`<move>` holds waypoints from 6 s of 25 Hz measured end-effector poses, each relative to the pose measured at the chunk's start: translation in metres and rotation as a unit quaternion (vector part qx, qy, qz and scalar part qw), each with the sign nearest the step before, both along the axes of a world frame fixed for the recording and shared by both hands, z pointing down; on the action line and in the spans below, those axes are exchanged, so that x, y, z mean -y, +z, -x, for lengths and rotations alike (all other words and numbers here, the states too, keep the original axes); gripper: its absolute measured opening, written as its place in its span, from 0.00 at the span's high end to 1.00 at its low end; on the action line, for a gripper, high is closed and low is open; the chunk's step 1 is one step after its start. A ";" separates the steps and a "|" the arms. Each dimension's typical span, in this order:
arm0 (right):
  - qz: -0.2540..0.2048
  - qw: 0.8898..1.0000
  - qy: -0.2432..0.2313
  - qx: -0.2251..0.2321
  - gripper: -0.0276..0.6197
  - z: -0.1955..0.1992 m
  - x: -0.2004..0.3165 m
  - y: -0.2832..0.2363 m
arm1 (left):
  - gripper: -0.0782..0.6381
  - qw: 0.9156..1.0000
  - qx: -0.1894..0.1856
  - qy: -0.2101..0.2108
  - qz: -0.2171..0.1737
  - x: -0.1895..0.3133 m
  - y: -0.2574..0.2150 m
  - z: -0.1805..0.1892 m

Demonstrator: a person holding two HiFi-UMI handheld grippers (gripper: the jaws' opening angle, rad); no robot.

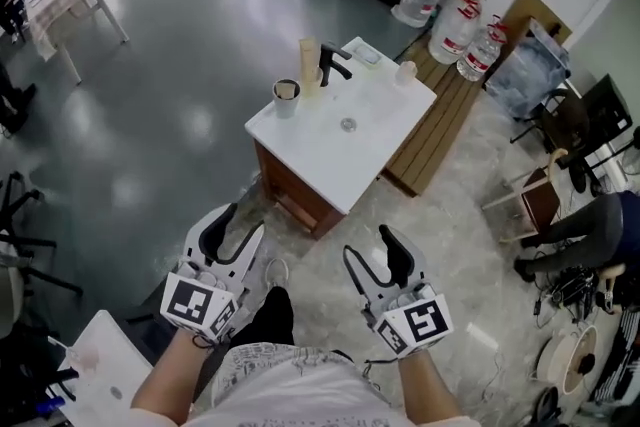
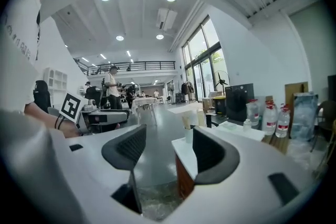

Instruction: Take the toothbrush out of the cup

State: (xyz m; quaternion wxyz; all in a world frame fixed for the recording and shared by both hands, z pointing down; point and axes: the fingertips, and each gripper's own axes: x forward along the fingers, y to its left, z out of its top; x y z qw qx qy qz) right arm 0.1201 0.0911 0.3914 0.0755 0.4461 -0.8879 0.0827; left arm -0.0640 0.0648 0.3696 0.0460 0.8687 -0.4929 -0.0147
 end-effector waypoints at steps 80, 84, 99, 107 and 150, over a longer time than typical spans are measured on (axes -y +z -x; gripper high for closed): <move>0.011 0.967 -0.223 -0.123 0.53 0.085 0.500 0.039 | 0.57 0.990 -0.009 -0.126 0.070 0.318 0.038 0.030; 0.018 0.955 -0.253 -0.154 0.52 0.094 0.510 0.050 | 0.57 0.990 -0.014 -0.125 0.066 0.328 0.037 0.028; 0.026 0.888 -0.377 -0.261 0.52 0.116 0.524 0.077 | 0.57 0.988 -0.023 -0.141 0.056 0.369 0.035 0.026; 0.032 0.836 -0.441 -0.325 0.55 0.120 0.528 0.109 | 0.57 0.986 -0.028 -0.154 0.060 0.379 0.045 0.025; 0.046 0.760 -0.505 -0.407 0.86 0.125 0.514 0.115 | 0.57 0.983 -0.033 -0.164 0.068 0.353 0.052 0.038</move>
